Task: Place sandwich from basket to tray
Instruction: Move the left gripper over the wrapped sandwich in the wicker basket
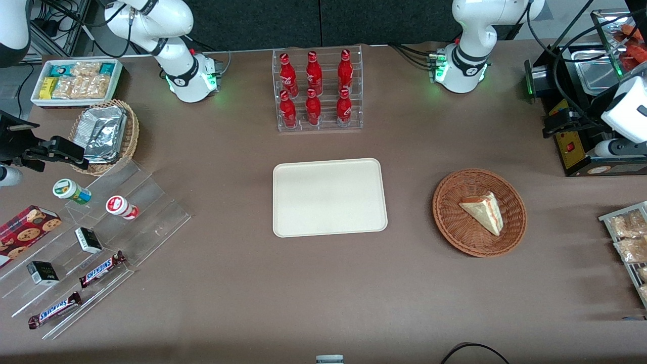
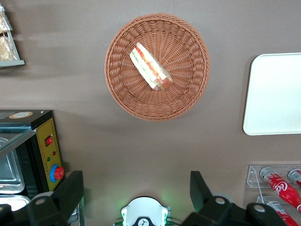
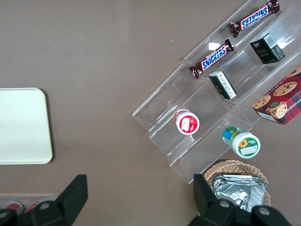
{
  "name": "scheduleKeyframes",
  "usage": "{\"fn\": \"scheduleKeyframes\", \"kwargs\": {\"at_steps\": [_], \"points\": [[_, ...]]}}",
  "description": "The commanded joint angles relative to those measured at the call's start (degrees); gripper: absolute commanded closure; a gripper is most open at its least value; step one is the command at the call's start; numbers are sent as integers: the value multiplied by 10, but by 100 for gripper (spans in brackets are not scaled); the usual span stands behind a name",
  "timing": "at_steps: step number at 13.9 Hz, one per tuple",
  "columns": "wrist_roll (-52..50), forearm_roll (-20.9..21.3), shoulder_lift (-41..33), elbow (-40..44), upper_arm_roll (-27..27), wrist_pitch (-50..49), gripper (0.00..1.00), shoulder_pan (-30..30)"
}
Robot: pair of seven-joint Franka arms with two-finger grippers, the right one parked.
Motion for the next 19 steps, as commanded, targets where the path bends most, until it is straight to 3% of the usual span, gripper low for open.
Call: {"fn": "scheduleKeyframes", "kwargs": {"at_steps": [1,5,10,19], "points": [[13,3,1,3,-5,-15,0,-3],[6,9,13,-3,-5,-11,0,3],[-17,12,7,-99,-3,79,0,12],[-277,12,9,-379,-2,463,0,4]]}}
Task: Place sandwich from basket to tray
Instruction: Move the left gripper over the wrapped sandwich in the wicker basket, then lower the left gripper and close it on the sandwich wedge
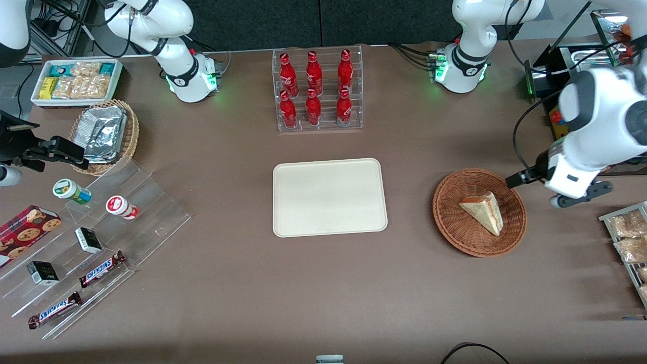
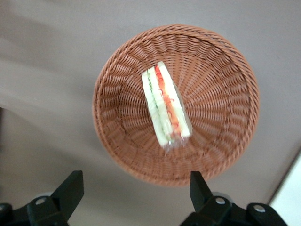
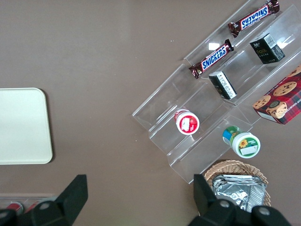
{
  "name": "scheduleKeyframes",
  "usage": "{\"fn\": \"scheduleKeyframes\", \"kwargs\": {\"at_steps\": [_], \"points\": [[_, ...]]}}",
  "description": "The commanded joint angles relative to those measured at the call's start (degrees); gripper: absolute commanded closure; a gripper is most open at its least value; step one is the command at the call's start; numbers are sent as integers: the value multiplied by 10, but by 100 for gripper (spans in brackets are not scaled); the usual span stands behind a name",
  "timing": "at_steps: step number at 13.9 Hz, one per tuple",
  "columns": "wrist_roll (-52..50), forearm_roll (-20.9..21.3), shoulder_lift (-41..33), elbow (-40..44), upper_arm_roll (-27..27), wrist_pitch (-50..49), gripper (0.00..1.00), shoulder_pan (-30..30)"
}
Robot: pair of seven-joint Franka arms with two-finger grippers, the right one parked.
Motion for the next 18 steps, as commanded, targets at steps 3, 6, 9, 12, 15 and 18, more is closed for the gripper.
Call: {"fn": "scheduleKeyframes", "kwargs": {"at_steps": [3,6,9,12,15,18], "points": [[-117,4,4,-80,-5,127,0,-4],[-164,4,40,-85,-6,183,0,-12],[-167,2,47,-85,-6,195,0,-15],[-170,2,72,-84,-6,221,0,-16],[-180,2,84,-84,-6,231,0,-17],[-187,2,92,-84,-7,236,0,-23]]}}
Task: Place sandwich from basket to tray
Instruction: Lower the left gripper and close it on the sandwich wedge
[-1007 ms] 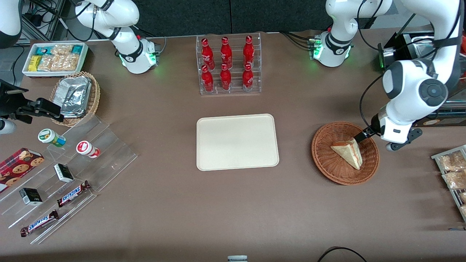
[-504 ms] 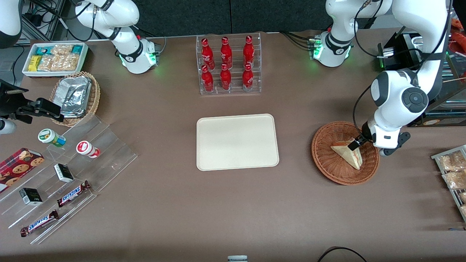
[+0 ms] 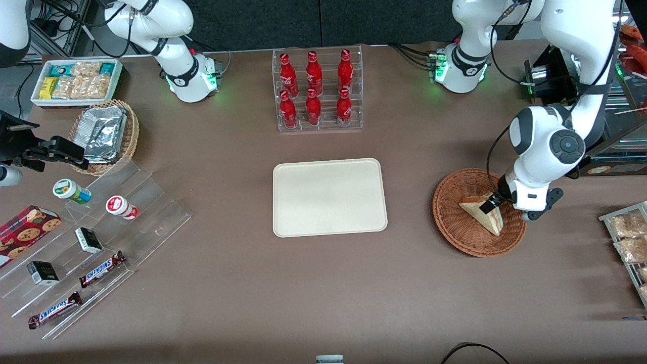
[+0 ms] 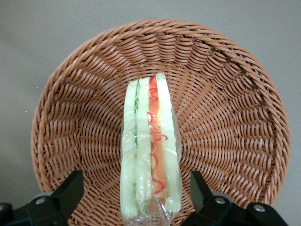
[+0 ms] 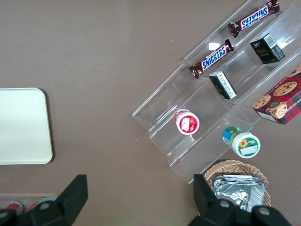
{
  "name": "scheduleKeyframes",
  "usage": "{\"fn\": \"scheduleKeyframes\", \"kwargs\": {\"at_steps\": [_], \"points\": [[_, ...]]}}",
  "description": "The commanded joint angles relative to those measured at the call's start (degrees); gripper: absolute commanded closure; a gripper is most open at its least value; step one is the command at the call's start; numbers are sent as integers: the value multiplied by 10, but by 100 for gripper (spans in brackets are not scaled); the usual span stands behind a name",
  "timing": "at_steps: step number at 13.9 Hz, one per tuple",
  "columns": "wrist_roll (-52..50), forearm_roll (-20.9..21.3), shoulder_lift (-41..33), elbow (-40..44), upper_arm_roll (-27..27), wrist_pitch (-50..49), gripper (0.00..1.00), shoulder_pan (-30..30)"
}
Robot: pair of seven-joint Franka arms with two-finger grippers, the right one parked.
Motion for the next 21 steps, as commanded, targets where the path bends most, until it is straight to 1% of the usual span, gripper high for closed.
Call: {"fn": "scheduleKeyframes", "kwargs": {"at_steps": [1,5,6,9,10,16,18,20,21], "points": [[-19,2,6,-1,0,10,0,-11],[-27,2,9,-2,0,8,1,-12],[-27,2,9,-2,0,6,16,-12],[-27,2,11,-2,1,-3,88,-11],[-27,2,11,-2,1,-5,100,-11],[-24,3,2,20,1,-41,100,-12],[-21,3,-6,64,0,-118,100,-11],[-22,3,-4,137,0,-224,100,-12],[-23,3,-4,167,0,-261,100,-16]]}}
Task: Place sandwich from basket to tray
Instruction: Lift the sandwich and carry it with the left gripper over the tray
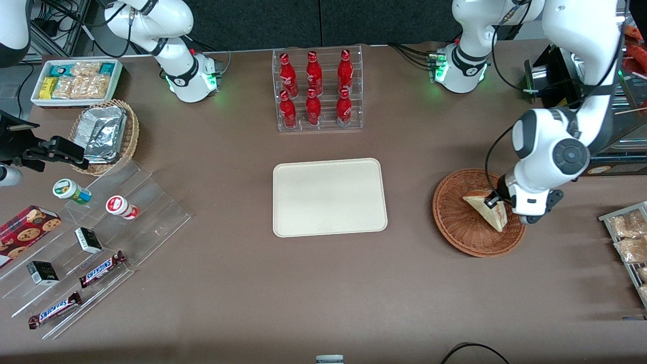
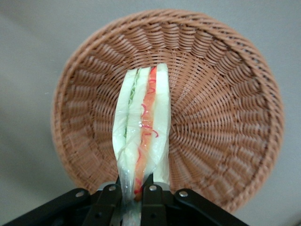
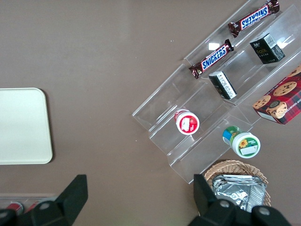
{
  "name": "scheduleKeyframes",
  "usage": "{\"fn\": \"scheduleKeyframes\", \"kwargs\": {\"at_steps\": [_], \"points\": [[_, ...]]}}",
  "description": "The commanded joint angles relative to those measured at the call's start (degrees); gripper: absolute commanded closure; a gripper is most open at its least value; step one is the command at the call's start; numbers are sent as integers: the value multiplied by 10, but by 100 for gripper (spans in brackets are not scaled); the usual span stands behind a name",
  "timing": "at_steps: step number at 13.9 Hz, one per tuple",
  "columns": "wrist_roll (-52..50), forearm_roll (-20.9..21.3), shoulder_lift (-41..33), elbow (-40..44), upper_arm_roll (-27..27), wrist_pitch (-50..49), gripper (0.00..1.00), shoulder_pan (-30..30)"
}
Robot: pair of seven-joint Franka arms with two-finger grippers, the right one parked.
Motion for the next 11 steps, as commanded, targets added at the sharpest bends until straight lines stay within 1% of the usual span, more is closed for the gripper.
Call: {"fn": "scheduleKeyframes", "kwargs": {"at_steps": [1,4,8,10,11], "points": [[-11,3,-4,85,1,-99,100,-18],[-48,2,-1,127,1,-144,100,-58],[-64,-4,5,137,1,-140,100,-143],[-62,-4,24,156,0,-135,100,-189],[-65,-4,45,177,1,-135,100,-214]]}}
